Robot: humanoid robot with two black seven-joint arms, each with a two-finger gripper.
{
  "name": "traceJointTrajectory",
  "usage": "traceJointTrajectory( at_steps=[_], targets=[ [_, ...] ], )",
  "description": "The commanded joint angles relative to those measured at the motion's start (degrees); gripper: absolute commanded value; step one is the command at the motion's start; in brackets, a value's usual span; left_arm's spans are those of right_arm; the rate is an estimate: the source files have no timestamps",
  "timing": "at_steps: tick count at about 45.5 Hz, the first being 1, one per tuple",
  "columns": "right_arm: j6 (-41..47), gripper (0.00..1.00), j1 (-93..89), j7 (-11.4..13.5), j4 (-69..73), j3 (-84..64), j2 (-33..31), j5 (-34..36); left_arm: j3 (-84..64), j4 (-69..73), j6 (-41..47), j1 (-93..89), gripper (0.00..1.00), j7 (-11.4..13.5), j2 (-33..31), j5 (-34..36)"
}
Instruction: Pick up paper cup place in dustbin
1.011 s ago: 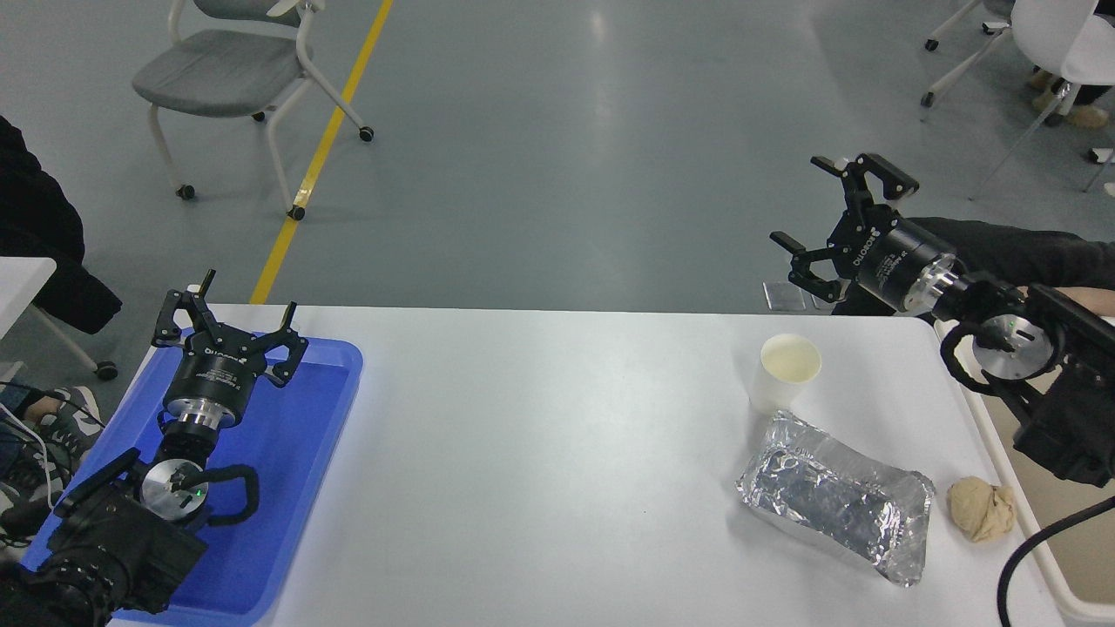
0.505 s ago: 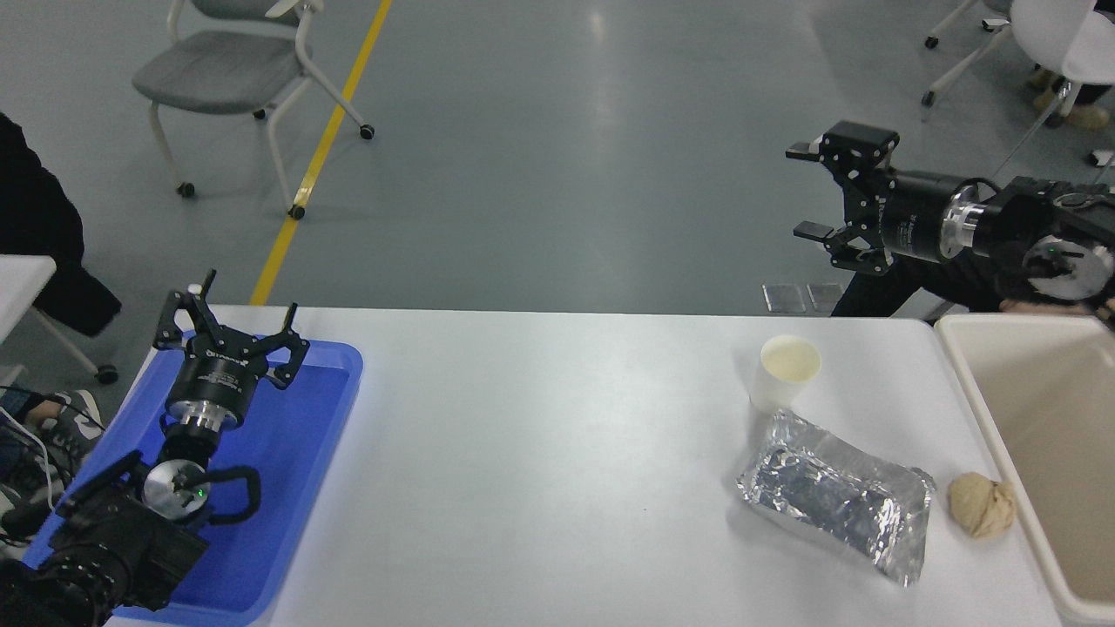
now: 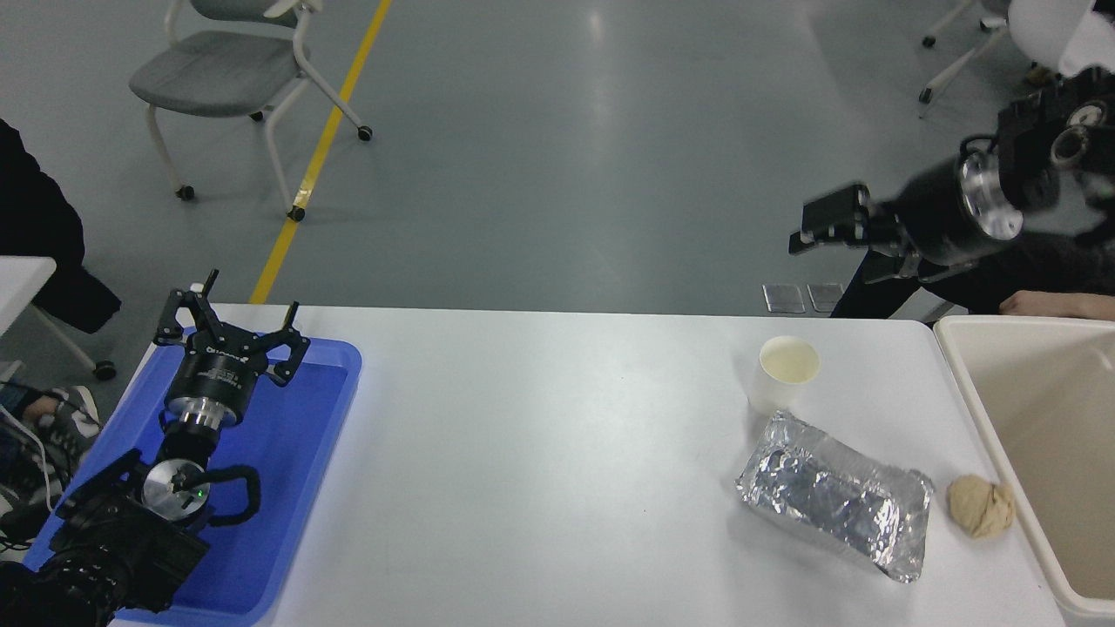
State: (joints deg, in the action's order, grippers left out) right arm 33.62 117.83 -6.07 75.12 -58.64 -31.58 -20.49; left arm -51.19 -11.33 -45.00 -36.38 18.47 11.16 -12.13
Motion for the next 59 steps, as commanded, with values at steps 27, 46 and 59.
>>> traceJointTrajectory(
  at_steps=[27, 46, 59],
  targets=[
    [7.69, 1.00, 19.63, 0.18, 15.32, -12.46, 9.61, 0.10, -0.05, -0.01, 0.00, -0.01, 1.00, -0.02, -0.08, 0.00],
    [-11.90, 1.00, 4.70, 0.36, 4.44, -12.11, 11.19, -1.22, -0.05, -0.01, 0.00, -0.01, 1.00, -0.02, -0.08, 0.00],
    [-17.53, 1.00, -9.18, 0.36, -8.75, -10.18, 11.46, -1.57, 0.04, -0.01, 0.00, -0.01, 1.00, 0.07, -0.17, 0.00]
  ],
)
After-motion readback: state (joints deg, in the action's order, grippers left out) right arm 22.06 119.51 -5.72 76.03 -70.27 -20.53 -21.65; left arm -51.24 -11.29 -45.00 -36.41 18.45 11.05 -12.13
